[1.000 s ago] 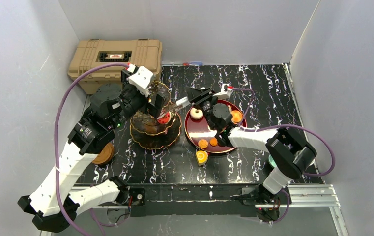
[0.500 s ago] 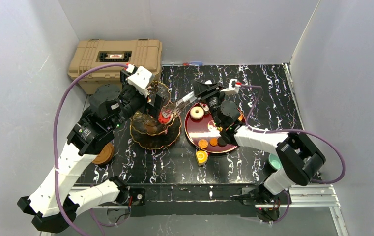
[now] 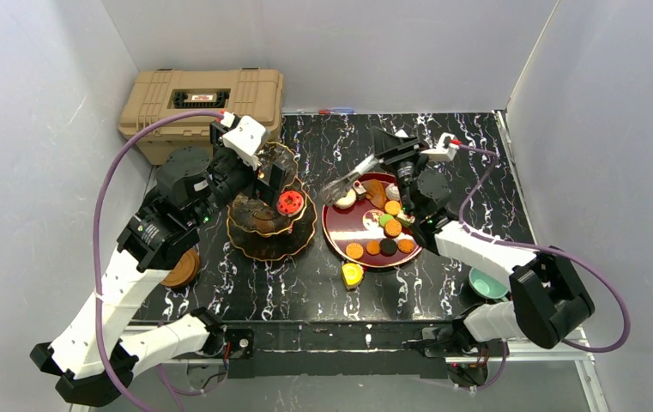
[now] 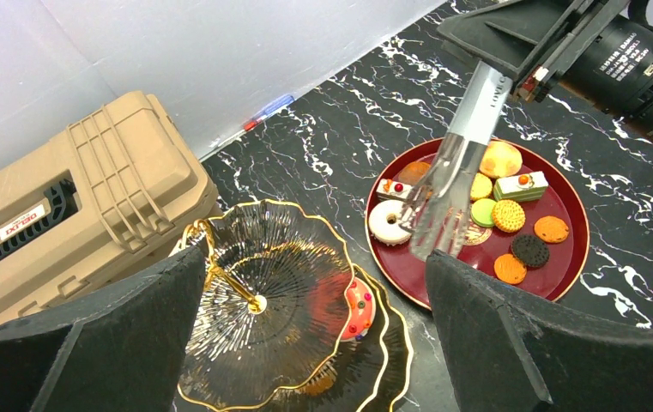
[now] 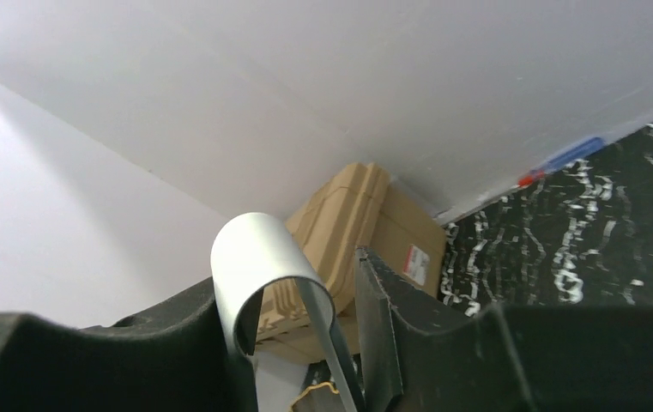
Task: Serve the afternoon tea
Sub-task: Place the desert on the desert table, then pick up the desert from the tray.
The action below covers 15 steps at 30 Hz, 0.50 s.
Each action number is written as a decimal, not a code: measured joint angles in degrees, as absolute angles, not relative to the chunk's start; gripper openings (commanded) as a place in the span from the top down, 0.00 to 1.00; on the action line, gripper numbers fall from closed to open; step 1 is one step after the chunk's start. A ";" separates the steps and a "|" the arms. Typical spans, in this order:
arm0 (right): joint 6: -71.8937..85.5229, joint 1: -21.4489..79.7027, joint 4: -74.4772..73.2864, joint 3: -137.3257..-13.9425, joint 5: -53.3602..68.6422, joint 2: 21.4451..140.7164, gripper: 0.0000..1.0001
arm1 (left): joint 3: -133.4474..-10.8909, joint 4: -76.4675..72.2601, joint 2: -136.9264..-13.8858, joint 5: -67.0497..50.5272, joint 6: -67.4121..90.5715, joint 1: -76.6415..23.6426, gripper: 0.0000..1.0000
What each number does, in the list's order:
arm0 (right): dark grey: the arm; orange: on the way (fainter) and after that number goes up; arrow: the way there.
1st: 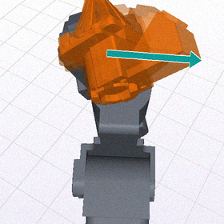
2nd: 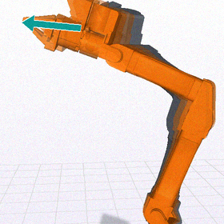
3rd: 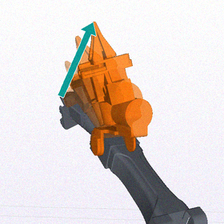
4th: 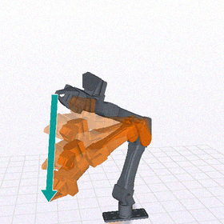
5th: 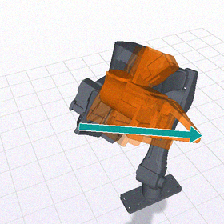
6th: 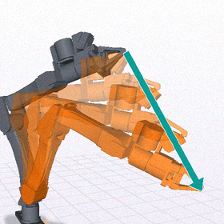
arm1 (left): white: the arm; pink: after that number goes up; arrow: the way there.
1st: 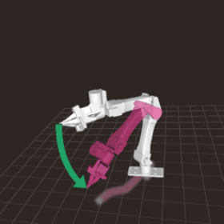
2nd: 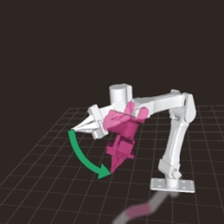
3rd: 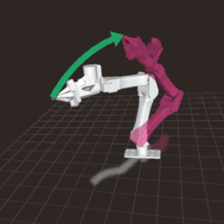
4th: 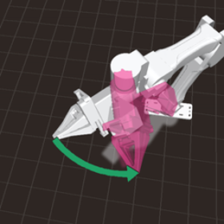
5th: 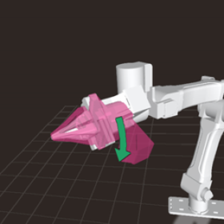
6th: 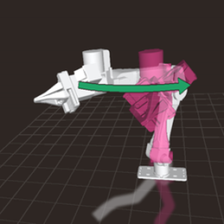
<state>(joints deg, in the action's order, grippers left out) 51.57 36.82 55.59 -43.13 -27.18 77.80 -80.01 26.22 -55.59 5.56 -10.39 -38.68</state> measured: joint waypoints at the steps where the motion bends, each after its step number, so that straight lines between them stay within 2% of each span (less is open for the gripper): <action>1: 51.55 36.14 55.31 -42.24 -27.14 77.19 0.50 | -80.01 26.22 -55.59 5.58 -10.39 -38.68 0.02; 15: 51.09 26.94 49.91 -31.07 -27.27 75.50 0.50 | -80.01 26.22 -55.29 5.56 -10.31 -38.68 0.02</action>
